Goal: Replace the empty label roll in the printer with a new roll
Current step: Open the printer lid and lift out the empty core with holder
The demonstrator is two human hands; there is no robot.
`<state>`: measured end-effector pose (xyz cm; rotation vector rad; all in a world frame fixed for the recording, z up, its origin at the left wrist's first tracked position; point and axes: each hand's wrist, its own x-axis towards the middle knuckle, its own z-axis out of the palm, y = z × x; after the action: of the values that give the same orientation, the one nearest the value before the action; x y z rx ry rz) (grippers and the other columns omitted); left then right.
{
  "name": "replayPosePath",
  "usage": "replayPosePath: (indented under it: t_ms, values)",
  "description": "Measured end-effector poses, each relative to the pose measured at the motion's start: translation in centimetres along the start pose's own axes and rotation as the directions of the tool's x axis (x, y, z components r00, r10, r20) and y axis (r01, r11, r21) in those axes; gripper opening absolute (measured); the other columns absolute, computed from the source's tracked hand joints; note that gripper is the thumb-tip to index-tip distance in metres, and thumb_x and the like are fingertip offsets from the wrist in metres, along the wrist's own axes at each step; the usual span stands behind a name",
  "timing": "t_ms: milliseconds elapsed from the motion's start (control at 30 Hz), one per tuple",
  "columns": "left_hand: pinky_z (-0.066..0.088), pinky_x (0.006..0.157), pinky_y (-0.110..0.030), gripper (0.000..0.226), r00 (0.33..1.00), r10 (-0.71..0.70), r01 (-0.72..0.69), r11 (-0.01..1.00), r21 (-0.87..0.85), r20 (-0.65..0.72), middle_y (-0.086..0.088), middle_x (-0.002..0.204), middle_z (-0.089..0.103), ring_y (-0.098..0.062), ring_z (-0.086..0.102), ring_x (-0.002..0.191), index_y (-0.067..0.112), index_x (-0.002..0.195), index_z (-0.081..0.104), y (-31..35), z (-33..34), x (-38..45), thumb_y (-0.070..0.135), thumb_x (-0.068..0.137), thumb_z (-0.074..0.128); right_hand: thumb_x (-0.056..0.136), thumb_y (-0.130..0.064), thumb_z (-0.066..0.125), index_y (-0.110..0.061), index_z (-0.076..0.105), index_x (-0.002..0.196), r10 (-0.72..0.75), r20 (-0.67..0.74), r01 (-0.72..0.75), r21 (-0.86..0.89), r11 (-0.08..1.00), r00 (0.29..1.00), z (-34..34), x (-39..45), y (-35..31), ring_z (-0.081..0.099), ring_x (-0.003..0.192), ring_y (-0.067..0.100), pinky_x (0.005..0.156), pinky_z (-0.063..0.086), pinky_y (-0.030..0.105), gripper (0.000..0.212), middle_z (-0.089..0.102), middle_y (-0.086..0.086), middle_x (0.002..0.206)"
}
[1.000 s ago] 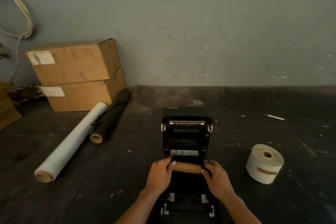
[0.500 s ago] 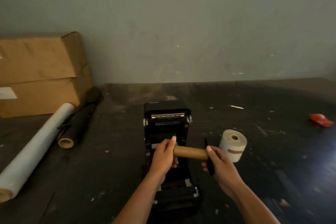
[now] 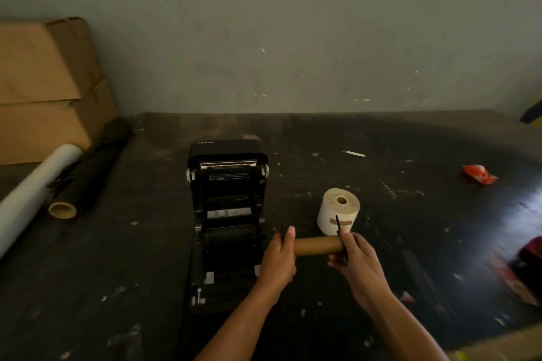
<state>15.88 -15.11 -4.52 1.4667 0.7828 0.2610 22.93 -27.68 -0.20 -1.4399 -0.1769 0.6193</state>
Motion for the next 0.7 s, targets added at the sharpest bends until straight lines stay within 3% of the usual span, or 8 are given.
replayPosePath:
  t_ms: [100,267,400,467,600,700]
  values:
    - [0.037,0.047,-0.021,0.044,0.999,-0.014,0.015,1.0,0.009,-0.037,-0.003,0.075,0.049,-0.008,0.046,0.052,0.02,0.124,0.046,0.5,1.9,0.4,0.052,0.098,0.03,0.097,-0.031,0.042,-0.011,0.056,0.109,0.039,0.004,-0.039,0.036,0.999,0.999,-1.7,1.6,-0.5,0.054,0.079,0.02,0.071,0.049,0.034,0.027,0.053,0.011,0.097]
    - [0.042,0.059,-0.024,0.039,0.998,-0.031,0.034,0.997,0.069,-0.048,-0.004,0.085,0.051,-0.011,0.05,0.063,0.025,0.115,0.045,0.8,4.6,0.8,0.055,0.098,0.028,0.099,-0.033,0.04,-0.013,0.055,0.109,0.087,-0.024,-0.088,-0.021,0.996,0.996,-5.1,4.7,0.3,0.052,0.076,0.02,0.068,0.048,0.034,0.028,0.052,0.01,0.094]
    - [0.043,0.06,-0.027,0.046,0.964,-0.094,0.096,0.995,-0.005,-0.249,-0.001,0.08,0.051,-0.012,0.052,0.067,0.019,0.117,0.051,-0.3,5.1,1.1,0.055,0.097,0.031,0.099,-0.031,0.039,-0.016,0.056,0.102,0.135,-0.006,-0.135,0.031,0.99,0.991,-7.5,7.1,1.0,0.052,0.074,0.018,0.068,0.047,0.033,0.023,0.054,0.01,0.095]
    - [0.045,0.069,-0.028,0.044,0.957,-0.083,0.121,0.985,0.123,-0.278,0.0,0.09,0.056,-0.013,0.057,0.08,0.022,0.115,0.052,-1.4,5.5,0.9,0.056,0.097,0.031,0.099,-0.031,0.039,-0.015,0.056,0.101,0.169,-0.005,-0.169,0.014,0.986,0.986,-8.6,7.9,1.6,0.053,0.075,0.019,0.068,0.048,0.033,0.024,0.054,0.011,0.096]
    - [0.048,0.064,-0.025,0.035,0.957,-0.023,0.147,0.896,0.419,-0.288,-0.002,0.09,0.061,-0.01,0.06,0.075,0.017,0.114,0.052,-3.6,7.1,1.9,0.045,0.099,0.037,0.099,-0.032,0.039,-0.011,0.056,0.102,0.208,-0.009,-0.208,-0.022,0.978,0.978,-10.0,8.4,2.8,0.053,0.074,0.019,0.073,0.048,0.037,0.027,0.053,0.01,0.091]
    - [0.052,0.088,-0.035,0.036,0.953,-0.044,0.225,0.764,0.604,-0.299,-0.011,0.12,0.058,-0.023,0.059,0.107,0.012,0.124,0.05,-5.5,7.4,3.1,0.036,0.097,0.047,0.099,-0.033,0.04,-0.011,0.056,0.102,0.218,-0.007,-0.218,-0.08,0.973,0.976,-10.8,8.7,3.4,0.053,0.074,0.02,0.077,0.049,0.039,0.028,0.054,0.01,0.09]
